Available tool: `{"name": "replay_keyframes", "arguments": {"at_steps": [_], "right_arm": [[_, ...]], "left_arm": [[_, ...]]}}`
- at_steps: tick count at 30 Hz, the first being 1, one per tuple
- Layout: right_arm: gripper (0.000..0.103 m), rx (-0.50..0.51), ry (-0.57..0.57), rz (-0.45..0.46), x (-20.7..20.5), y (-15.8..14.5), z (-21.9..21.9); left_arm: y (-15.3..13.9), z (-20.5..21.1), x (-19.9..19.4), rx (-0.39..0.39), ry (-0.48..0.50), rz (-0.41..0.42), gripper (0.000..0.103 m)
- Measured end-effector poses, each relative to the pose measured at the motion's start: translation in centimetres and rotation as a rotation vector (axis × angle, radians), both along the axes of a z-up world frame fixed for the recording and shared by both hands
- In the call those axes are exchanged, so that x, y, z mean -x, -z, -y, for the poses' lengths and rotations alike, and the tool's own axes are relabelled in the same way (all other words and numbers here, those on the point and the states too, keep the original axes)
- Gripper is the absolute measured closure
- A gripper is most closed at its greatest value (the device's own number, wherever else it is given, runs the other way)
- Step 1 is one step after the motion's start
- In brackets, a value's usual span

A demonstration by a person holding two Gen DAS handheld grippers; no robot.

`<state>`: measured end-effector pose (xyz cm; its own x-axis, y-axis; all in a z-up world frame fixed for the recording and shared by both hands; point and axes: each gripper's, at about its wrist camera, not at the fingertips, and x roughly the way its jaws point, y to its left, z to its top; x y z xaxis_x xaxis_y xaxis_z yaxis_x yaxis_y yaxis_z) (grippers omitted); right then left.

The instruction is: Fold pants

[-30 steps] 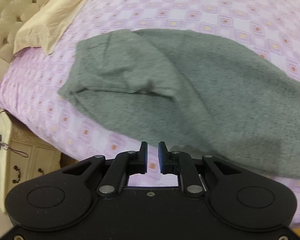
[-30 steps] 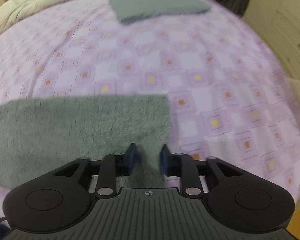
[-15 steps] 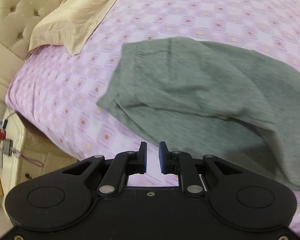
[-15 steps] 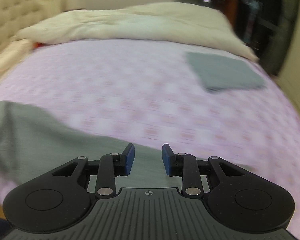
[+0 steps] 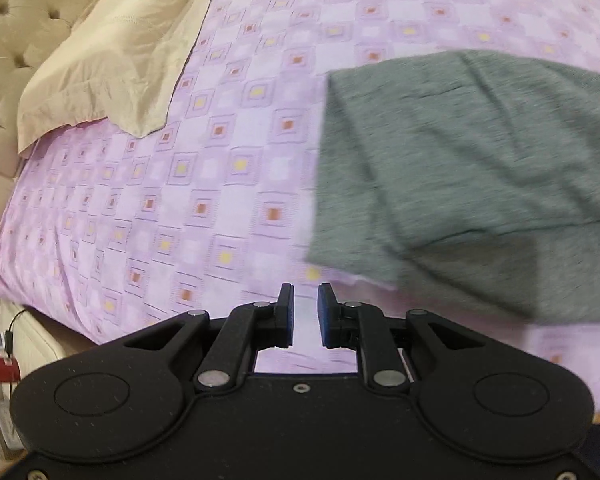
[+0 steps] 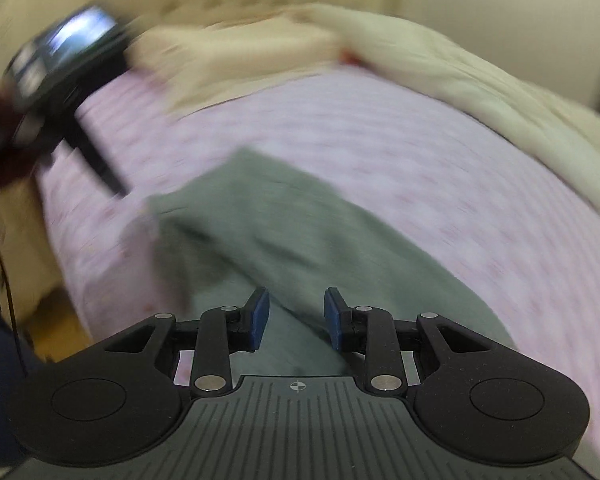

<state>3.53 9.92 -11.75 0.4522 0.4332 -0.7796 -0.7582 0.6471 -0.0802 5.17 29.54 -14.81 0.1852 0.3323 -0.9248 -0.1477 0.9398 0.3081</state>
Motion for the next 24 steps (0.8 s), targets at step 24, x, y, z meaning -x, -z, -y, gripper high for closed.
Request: {"name": "replay_keyframes", "arguments": {"at_steps": [24], "right_arm": [[0.098, -0.103, 0.010, -0.121, -4.0, 2.2, -13.2]], "left_arm": [[-0.7, -7.3, -2.7, 0.119, 0.042, -0.011, 0.079]]}}
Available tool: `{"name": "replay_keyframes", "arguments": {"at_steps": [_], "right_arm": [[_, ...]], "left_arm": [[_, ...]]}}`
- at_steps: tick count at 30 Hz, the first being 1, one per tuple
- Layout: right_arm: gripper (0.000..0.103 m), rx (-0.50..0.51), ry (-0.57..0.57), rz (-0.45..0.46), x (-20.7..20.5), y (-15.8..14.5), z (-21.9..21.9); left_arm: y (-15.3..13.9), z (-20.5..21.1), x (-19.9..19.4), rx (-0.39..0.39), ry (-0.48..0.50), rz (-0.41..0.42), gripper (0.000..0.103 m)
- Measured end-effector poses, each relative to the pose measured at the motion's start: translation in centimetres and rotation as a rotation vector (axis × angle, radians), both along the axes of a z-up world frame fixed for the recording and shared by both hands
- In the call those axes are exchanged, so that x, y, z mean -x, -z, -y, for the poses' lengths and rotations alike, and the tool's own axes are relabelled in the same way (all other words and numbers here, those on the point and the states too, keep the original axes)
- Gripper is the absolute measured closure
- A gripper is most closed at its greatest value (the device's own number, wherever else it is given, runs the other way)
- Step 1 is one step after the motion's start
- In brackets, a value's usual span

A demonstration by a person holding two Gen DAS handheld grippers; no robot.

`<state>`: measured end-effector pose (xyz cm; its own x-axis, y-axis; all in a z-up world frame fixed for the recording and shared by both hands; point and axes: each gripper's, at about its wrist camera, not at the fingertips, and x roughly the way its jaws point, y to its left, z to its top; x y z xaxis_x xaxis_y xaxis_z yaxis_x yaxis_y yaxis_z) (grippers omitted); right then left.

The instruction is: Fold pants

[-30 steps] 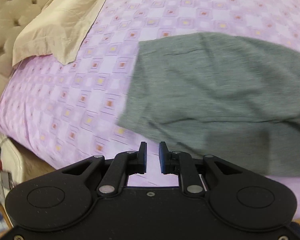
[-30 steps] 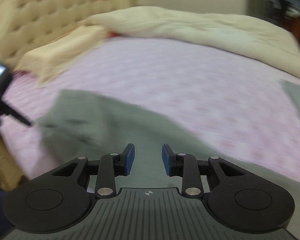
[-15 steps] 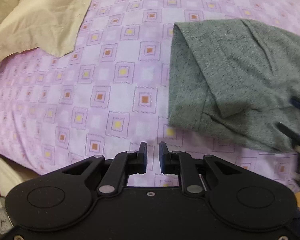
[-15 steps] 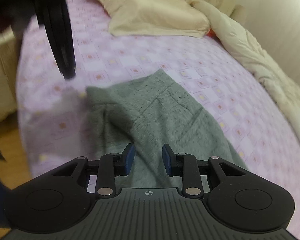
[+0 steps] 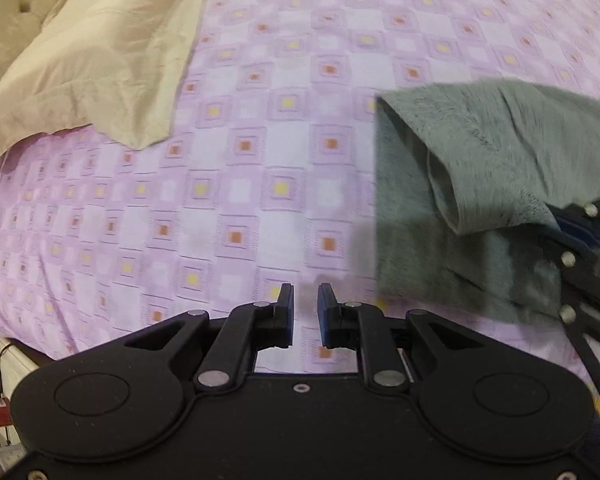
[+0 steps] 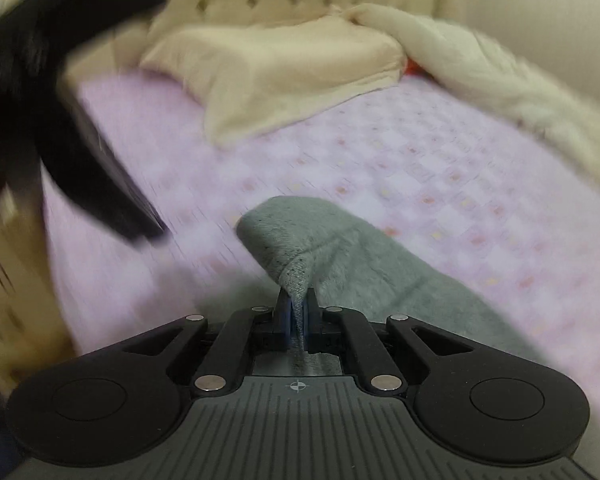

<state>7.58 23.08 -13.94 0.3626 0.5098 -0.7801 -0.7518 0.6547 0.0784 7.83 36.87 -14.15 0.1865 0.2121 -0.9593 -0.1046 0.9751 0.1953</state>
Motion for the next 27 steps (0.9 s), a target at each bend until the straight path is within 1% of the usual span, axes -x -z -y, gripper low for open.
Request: {"name": "replay_keyframes", "arguments": {"at_steps": [2, 3, 5, 7, 8, 9, 11, 13, 15, 16, 18, 20, 21, 23, 24, 25, 27], "right_arm": [[0.098, -0.015, 0.042, -0.074, -0.5, 1.1, -0.7], [0.097, 0.000, 0.049, -0.101, -0.5, 2.2, -0.9], [0.093, 0.043, 0.035, -0.156, -0.6, 4.1, -1.4], [0.086, 0.044, 0.014, -0.158, -0.2, 4.5, -1.1], [0.082, 0.031, 0.003, -0.157, -0.1, 4.1, -0.7], [0.073, 0.011, -0.002, -0.163, -0.3, 3.4, -0.4], [0.071, -0.034, 0.024, -0.142, -0.1, 1.7, 1.5], [0.071, -0.036, 0.096, -0.112, 0.3, 0.3, 4.1], [0.070, -0.008, 0.179, -0.108, 0.6, -0.3, 7.1], [0.067, 0.011, 0.211, -0.110, 0.9, -0.3, 8.5], [0.067, 0.064, 0.271, -0.102, 1.9, -0.2, 11.1], [0.067, 0.114, 0.329, -0.107, 2.8, 0.1, 13.5], [0.067, 0.140, 0.350, -0.115, 3.2, 0.4, 14.4], [0.067, 0.215, 0.338, -0.095, 4.4, 0.8, 15.6], [0.067, 0.251, 0.312, -0.077, 5.1, 0.8, 15.8], [0.067, 0.274, 0.281, -0.069, 5.7, 0.9, 15.9], [0.067, 0.303, 0.216, -0.054, 6.9, 1.4, 15.3]], "left_arm": [[-0.3, -0.7, -0.2, 0.000, -0.033, 0.016, 0.079], [-0.4, -1.0, -0.4, -0.002, -0.049, 0.022, 0.079], [-0.4, -1.0, -0.8, 0.000, -0.054, 0.027, 0.079], [-0.3, -0.6, -1.5, 0.000, -0.043, 0.027, 0.079], [-0.2, -0.1, -1.9, 0.003, -0.031, 0.031, 0.079], [-0.4, 0.4, -2.2, 0.008, -0.016, 0.038, 0.079], [-0.5, 1.5, -3.0, 0.021, 0.017, 0.051, 0.079], [-0.4, 2.8, -4.0, 0.040, 0.061, 0.059, 0.079], [-0.1, 4.2, -4.8, 0.053, 0.104, 0.056, 0.079], [0.1, 4.8, -5.1, 0.061, 0.125, 0.054, 0.079], [0.8, 6.2, -5.5, 0.074, 0.173, 0.048, 0.079], [1.9, 7.5, -5.6, 0.069, 0.229, 0.037, 0.078], [2.8, 8.2, -5.4, 0.058, 0.257, 0.019, 0.078], [4.6, 8.5, -5.0, 0.016, 0.283, -0.043, 0.078], [5.4, 8.5, -4.6, -0.008, 0.294, -0.076, 0.078], [6.0, 8.3, -4.3, -0.022, 0.305, -0.091, 0.078], [6.2, 8.0, -3.7, -0.018, 0.321, -0.073, 0.078]]}}
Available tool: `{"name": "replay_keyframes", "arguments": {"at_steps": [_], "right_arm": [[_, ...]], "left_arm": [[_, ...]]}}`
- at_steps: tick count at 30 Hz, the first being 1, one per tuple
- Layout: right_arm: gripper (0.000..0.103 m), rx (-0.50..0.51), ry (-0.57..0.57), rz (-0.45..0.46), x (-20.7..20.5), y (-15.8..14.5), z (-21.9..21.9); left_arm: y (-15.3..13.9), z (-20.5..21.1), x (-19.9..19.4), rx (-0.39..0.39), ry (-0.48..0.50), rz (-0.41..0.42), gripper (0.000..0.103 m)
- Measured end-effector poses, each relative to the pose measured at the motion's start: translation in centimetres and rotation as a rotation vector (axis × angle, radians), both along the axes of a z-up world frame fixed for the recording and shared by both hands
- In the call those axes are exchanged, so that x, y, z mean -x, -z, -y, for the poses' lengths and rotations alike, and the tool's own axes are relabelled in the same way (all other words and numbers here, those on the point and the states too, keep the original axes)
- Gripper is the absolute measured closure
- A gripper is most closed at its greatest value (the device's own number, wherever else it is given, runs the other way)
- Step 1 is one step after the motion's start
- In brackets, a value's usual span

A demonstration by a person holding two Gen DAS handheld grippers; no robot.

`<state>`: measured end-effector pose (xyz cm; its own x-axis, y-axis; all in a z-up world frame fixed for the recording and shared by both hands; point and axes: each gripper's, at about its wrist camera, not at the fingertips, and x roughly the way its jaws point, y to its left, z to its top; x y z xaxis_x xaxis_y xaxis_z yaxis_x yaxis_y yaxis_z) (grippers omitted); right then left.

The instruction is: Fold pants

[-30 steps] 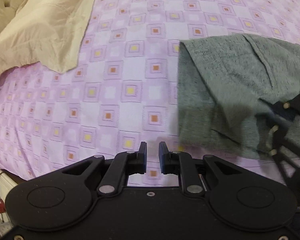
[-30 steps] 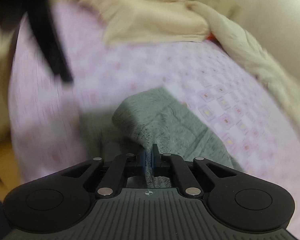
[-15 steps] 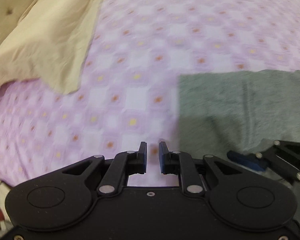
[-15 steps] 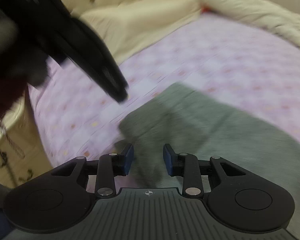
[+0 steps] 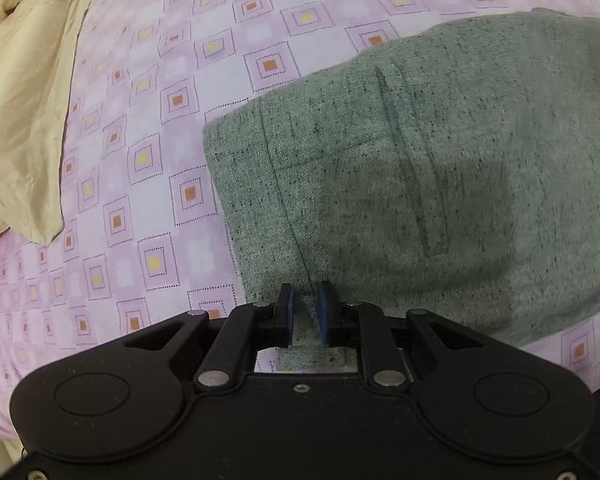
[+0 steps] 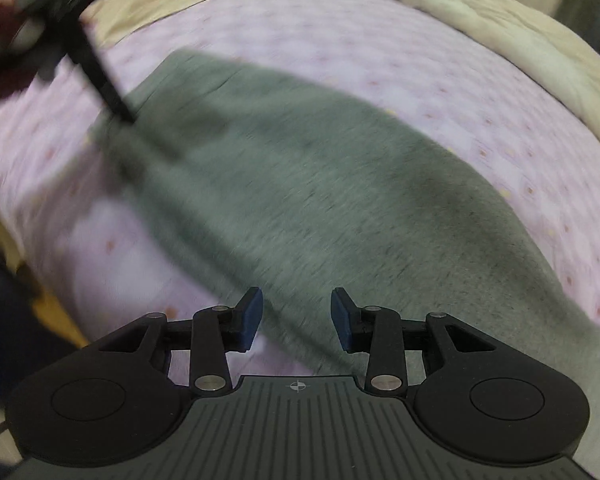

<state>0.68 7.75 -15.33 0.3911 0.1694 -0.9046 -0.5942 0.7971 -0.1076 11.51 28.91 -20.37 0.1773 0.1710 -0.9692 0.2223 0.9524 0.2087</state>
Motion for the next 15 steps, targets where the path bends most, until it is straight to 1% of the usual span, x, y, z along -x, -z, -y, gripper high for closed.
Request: {"name": "replay_keyframes", "arguments": {"at_steps": [2, 5, 8, 11, 13, 15], "right_arm": [[0.067, 0.025, -0.072, 0.021, 0.9, 0.5, -1.0], [0.067, 0.071, -0.147, 0.087, 0.9, 1.3, -2.1], [0.067, 0.059, -0.156, 0.119, 0.2, 1.6, -3.1], [0.068, 0.069, -0.164, 0.137, -0.5, 1.8, -3.7], [0.095, 0.043, -0.153, 0.109, -1.1, 2.2, -3.7], [0.097, 0.004, -0.106, 0.072, -1.3, 1.8, -3.2]], "left_arm": [[-0.1, -0.2, 0.0, 0.000, 0.008, -0.004, 0.078], [-0.2, -0.4, -0.3, 0.000, -0.001, -0.016, 0.078], [-0.5, 0.1, -0.4, -0.001, -0.022, -0.021, 0.078], [-0.3, 0.2, -0.8, -0.011, -0.025, -0.018, 0.078], [-0.3, 0.5, -0.8, -0.023, -0.017, -0.015, 0.078], [-0.6, 0.9, -0.8, -0.032, -0.008, -0.013, 0.078]]}}
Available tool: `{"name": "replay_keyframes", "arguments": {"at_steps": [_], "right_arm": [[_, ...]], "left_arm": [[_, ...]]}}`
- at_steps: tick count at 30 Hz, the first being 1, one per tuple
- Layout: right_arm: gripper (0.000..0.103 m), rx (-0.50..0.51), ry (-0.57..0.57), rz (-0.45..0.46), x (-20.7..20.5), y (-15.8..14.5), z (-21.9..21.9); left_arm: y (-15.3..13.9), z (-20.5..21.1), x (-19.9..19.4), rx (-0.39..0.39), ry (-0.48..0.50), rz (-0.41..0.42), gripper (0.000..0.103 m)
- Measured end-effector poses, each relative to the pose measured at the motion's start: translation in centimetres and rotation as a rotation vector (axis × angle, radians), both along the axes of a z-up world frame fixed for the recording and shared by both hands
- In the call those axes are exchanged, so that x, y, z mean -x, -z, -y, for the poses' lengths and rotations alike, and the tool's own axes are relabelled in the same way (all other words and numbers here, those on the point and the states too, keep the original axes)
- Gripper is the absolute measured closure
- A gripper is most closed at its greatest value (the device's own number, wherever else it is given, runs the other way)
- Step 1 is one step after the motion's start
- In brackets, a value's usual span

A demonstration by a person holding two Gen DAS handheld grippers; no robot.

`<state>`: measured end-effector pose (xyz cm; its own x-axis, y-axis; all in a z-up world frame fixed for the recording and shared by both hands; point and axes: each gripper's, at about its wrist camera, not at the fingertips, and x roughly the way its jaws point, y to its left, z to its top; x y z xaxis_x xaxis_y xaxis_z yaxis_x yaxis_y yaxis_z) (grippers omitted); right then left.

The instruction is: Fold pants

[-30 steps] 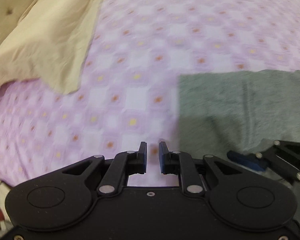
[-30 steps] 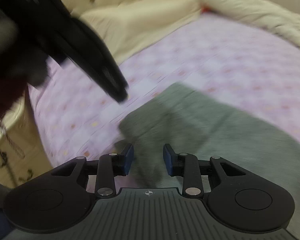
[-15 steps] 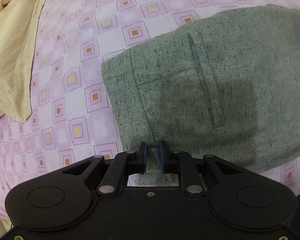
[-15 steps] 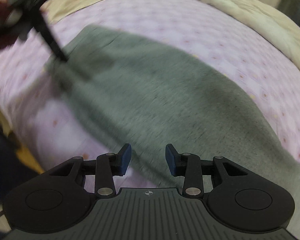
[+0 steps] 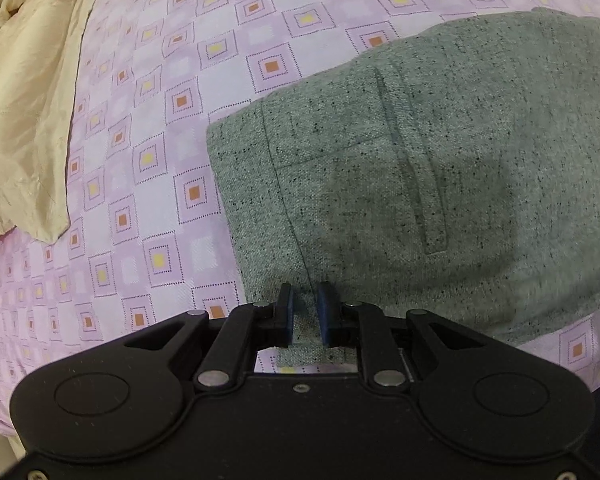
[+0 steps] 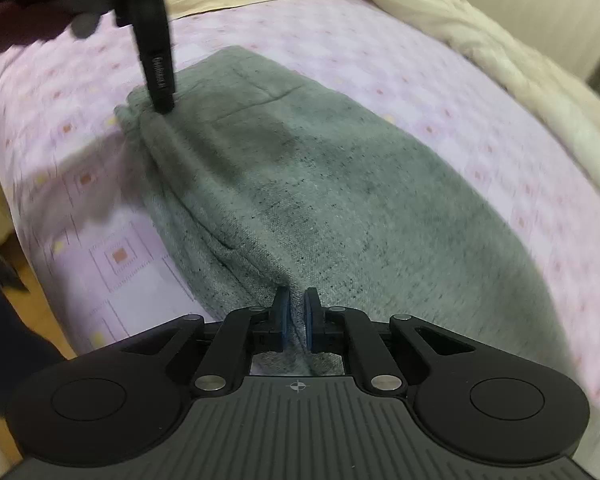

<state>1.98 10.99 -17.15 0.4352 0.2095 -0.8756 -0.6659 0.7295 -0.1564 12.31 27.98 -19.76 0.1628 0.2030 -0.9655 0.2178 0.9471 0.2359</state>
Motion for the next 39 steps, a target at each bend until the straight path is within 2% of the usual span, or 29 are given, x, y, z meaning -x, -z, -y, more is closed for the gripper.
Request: {"name": "replay_keyframes", "arguments": {"at_steps": [2, 4, 7, 9, 11, 14, 17, 18, 20, 24, 29, 32, 35, 37, 38, 39], "right_arm": [[0.098, -0.072, 0.066, -0.022, 0.0, -1.4, 0.8], [0.098, -0.138, 0.111, -0.036, 0.6, -2.6, 1.6], [0.098, -0.130, 0.113, -0.090, 1.5, -1.8, 1.9], [0.098, -0.089, 0.091, -0.117, 1.6, -0.2, 1.3], [0.098, -0.071, 0.096, -0.133, 1.2, 0.3, 0.9], [0.095, -0.107, 0.131, -0.153, 0.1, -0.7, 1.3], [0.091, -0.183, 0.174, -0.135, -0.7, -3.1, 2.9], [0.090, -0.210, 0.209, -0.118, -1.3, -3.8, 3.8], [0.088, -0.243, 0.280, -0.085, -2.7, -4.8, 5.6], [0.077, -0.299, 0.437, -0.056, -7.7, -5.1, 10.2], [0.075, -0.287, 0.462, -0.053, -14.8, -2.8, 13.7], [0.074, -0.323, 0.427, -0.138, -18.5, -1.2, 15.1], [0.074, -0.380, 0.376, -0.309, -20.7, 0.6, 15.8], [0.074, -0.386, 0.352, -0.400, -20.9, 1.6, 16.0], [0.076, -0.401, 0.312, -0.417, -20.4, 1.6, 16.0], [0.082, -0.422, 0.266, -0.409, -19.7, 1.1, 15.9]], "left_arm": [[-0.9, 0.3, 0.0, -0.008, 0.003, 0.011, 0.079], [-2.6, 0.8, 0.2, 0.015, 0.009, 0.062, 0.079], [-4.1, 1.9, 0.2, 0.048, 0.017, 0.113, 0.079], [-3.6, 2.8, 0.1, 0.068, 0.020, 0.111, 0.078], [-2.4, 3.6, 0.0, 0.049, 0.030, 0.102, 0.078], [0.7, 3.8, 0.6, -0.008, 0.064, 0.030, 0.078], [1.1, 4.4, 1.8, -0.045, 0.153, 0.061, 0.080], [1.1, 4.6, 2.1, -0.053, 0.170, 0.059, 0.084], [1.1, 4.8, 2.2, -0.052, 0.161, 0.052, 0.084], [1.1, 4.4, 1.8, -0.028, 0.085, 0.035, 0.089], [1.4, 4.2, 1.8, -0.032, -0.013, 0.005, 0.089], [1.5, 4.1, 2.0, -0.039, -0.048, -0.009, 0.089], [1.5, 4.3, 1.7, -0.042, -0.085, -0.027, 0.089], [1.4, 4.2, 1.3, -0.042, -0.126, -0.043, 0.089], [1.2, 4.3, 1.0, -0.041, -0.144, -0.047, 0.087], [0.7, 4.3, 0.8, -0.032, -0.169, -0.045, 0.085]]}}
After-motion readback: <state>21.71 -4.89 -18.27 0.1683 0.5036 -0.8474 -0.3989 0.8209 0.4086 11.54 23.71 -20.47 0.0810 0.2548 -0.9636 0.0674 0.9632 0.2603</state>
